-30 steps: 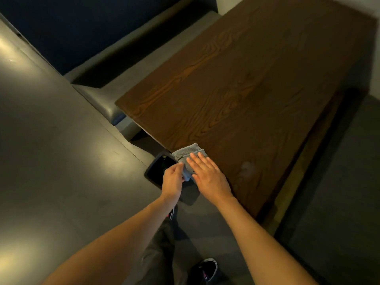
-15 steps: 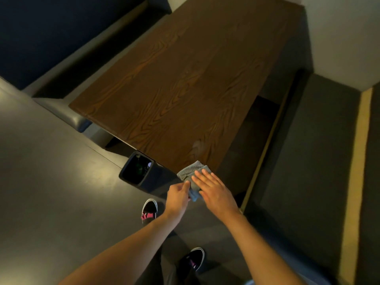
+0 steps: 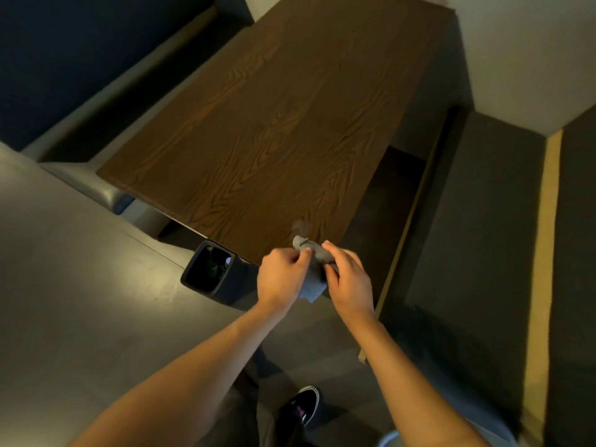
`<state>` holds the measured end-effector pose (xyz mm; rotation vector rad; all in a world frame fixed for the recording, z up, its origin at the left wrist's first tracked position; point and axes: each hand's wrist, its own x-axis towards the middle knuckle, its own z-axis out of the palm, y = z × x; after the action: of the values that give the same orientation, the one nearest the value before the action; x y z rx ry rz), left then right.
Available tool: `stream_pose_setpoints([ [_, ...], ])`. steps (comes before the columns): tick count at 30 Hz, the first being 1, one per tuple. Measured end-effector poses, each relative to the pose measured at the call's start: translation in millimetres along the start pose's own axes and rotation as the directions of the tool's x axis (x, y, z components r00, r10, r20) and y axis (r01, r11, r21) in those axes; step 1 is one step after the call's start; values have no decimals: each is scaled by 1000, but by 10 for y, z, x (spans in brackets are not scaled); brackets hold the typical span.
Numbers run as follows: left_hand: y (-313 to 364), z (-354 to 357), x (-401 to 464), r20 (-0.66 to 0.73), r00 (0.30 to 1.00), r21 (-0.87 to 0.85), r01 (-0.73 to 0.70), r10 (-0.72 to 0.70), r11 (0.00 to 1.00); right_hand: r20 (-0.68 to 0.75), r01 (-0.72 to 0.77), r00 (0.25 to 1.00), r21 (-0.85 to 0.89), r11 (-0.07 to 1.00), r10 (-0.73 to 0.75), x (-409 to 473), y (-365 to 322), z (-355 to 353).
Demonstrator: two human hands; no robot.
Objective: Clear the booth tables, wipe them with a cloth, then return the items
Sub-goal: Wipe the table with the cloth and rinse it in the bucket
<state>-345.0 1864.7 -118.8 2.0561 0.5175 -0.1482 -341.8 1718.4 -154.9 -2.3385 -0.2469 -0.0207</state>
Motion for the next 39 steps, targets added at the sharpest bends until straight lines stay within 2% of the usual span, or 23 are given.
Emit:
stream_pose_setpoints([
  [2, 70, -97, 110, -78, 996, 144, -19, 30, 989, -56, 27, 998, -28, 999, -28, 82, -94, 64],
  [4, -12, -179, 222, -152, 988, 253, 7, 32, 967, -50, 60, 997, -118, 991, -66, 155, -113, 197],
  [7, -338, -220, 321, -123, 980, 434, -86, 153, 897, -4, 53, 998, -205, 977, -55, 150, -63, 419],
  [8, -448, -221, 356, -72, 972, 486, -162, 224, 859, 10, 31, 1000, -225, 974, -30, 167, -54, 492],
  [10, -559, -209, 416, 121, 925, 524, -368, 360, 768, -1, -18, 1000, -275, 961, 18, 230, -44, 576],
  [12, -584, -168, 472, 324, 873, 534, -487, 365, 691, -10, -39, 999, -371, 928, 38, 342, -34, 628],
  [14, -613, -156, 568, 407, 861, 601, -503, 304, 621, 40, -21, 998, -471, 882, 45, 510, -20, 708],
  [17, -635, -220, 746, 387, 873, 679, -487, 295, 549, 129, 63, 992, -512, 857, 4, 763, 7, 785],
  [22, -721, -531, 1295, 314, 903, 705, -429, 294, 565, 288, 155, 958, -479, 864, -12, 1431, -239, 1000],
  [29, -858, -976, 2023, 224, 934, 713, -352, 278, 607, 358, 221, 932, -431, 875, -59, 2256, -624, 1422],
  [39, -863, -1198, 2629, 34, 971, 742, -185, 239, 645, 486, 405, 847, -327, 854, -216, 3147, -798, 1751],
])
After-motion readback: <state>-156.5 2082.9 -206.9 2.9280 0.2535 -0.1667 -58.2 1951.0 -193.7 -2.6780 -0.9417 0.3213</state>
